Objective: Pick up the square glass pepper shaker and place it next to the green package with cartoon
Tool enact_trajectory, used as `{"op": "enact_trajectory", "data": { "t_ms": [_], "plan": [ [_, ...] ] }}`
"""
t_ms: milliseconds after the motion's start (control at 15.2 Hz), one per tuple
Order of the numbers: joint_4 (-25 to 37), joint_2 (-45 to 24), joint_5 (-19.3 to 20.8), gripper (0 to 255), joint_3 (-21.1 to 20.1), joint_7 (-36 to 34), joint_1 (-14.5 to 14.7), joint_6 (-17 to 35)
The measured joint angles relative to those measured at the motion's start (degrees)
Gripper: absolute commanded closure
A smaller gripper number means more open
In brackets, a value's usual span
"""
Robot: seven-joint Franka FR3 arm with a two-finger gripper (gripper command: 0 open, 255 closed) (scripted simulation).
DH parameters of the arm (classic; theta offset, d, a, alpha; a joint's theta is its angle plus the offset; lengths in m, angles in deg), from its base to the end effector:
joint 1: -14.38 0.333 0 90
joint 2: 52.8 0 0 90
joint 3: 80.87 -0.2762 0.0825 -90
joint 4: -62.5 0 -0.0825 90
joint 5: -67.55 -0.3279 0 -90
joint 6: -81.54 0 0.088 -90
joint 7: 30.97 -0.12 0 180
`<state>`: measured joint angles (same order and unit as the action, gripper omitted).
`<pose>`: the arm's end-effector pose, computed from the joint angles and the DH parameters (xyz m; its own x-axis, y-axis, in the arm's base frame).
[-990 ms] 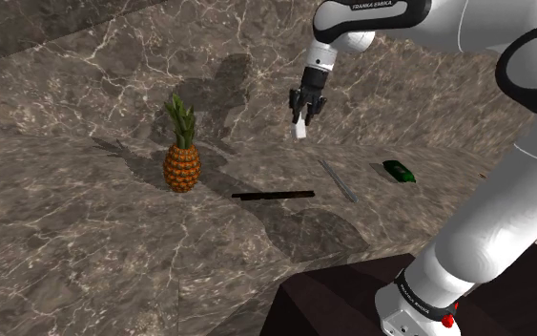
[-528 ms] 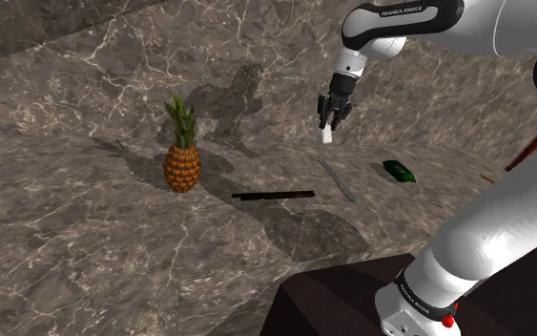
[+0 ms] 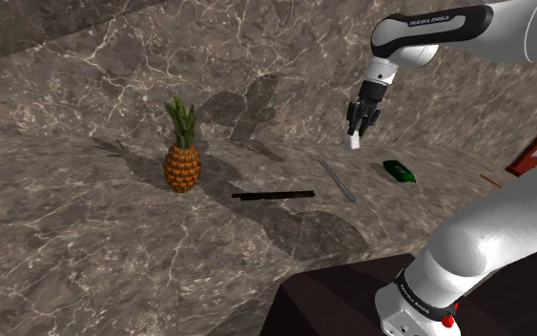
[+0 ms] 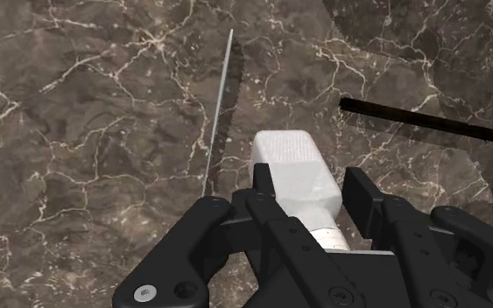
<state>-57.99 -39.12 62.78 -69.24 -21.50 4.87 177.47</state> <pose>0.3908 -0.1457 0.4692 0.9664 -0.1922 -0.1704 -0.2192 -0.9629 -0.1571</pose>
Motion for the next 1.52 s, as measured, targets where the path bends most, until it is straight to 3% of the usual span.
{"op": "enact_trajectory", "data": {
  "t_ms": [792,1254,1518],
  "plan": [
    [-1.26,3.04,6.95,255,10.26,15.44,-7.49,-2.59],
    [2.32,0.56,10.12,255,17.20,25.97,-11.58,-3.70],
    [0.41,-0.03,10.51,255,18.35,27.54,-12.18,-1.23]
  ]
}}
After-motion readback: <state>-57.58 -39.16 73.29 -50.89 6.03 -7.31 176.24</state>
